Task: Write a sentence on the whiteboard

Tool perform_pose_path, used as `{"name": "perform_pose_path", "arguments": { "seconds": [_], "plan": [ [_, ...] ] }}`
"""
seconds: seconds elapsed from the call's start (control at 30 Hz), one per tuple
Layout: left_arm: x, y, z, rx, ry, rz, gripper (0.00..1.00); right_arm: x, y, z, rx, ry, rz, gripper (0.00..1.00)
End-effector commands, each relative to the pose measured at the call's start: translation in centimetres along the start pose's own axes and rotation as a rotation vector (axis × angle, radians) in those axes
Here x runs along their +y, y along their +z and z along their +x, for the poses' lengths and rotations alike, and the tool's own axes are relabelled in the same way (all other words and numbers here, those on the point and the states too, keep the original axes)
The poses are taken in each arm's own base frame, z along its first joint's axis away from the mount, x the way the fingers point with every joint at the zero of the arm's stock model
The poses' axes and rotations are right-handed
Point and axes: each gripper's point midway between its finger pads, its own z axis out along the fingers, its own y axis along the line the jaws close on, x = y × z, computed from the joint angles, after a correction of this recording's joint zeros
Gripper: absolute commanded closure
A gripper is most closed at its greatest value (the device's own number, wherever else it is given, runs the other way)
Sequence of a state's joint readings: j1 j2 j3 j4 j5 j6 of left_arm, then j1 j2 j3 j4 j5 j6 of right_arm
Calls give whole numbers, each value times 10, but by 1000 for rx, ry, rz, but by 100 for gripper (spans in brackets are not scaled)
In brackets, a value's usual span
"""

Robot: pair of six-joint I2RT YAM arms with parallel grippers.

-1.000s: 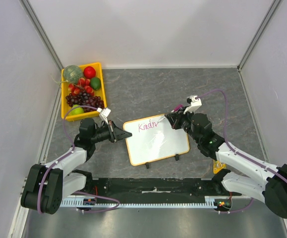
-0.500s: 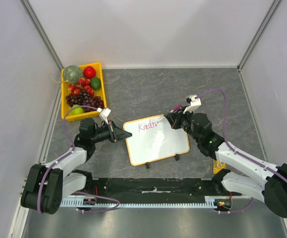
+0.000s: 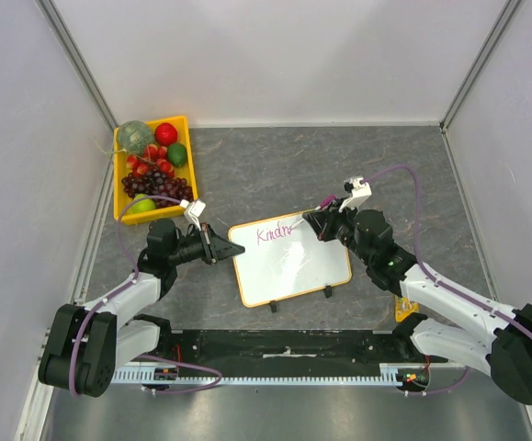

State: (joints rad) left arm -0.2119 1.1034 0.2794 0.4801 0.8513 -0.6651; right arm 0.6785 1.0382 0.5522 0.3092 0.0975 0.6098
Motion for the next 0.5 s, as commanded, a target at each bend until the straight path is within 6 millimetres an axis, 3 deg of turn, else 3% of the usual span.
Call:
{"name": "perform_pose_path", "arguments": {
  "seconds": [0.0,0.47],
  "plan": [
    [30,-2,16,22,2,-117,98,-4,-6,6,23,-19,5,100],
    [29,-2,15,20,4,-114,98,-9,-13,9,27,-22,21,100]
  ]
}}
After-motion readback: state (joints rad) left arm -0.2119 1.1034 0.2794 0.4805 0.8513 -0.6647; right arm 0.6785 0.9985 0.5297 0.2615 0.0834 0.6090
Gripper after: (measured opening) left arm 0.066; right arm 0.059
